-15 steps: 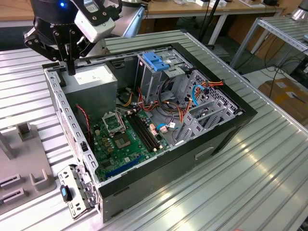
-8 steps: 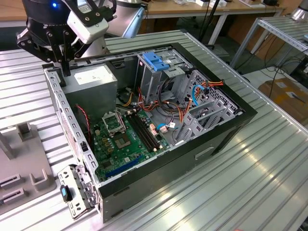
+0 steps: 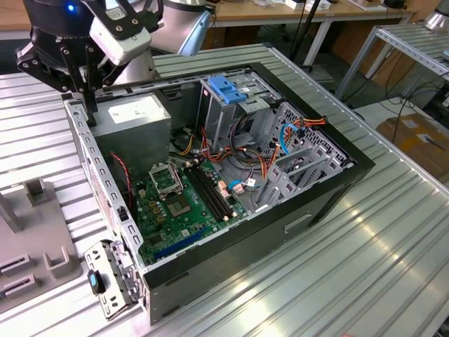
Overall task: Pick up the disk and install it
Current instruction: 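Reach for the disk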
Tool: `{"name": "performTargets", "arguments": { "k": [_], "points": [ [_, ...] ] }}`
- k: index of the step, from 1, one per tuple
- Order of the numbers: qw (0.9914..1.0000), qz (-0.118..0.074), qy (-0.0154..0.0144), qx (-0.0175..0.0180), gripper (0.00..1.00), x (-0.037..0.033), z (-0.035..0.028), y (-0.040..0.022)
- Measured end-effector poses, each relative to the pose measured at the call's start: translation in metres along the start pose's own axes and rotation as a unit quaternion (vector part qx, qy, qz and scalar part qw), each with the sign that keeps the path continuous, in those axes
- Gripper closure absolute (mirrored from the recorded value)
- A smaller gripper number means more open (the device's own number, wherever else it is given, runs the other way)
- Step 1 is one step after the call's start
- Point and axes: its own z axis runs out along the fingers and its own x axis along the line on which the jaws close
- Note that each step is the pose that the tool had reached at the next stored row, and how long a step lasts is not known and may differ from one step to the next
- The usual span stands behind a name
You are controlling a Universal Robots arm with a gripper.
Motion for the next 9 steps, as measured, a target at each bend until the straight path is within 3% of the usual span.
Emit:
{"name": "performTargets", "arguments": {
  "k": [9],
  "points": [
    [1.0, 0.0, 0.0, 0.0001, 0.89, 0.0062, 0.0002, -0.0005]
  ]
}}
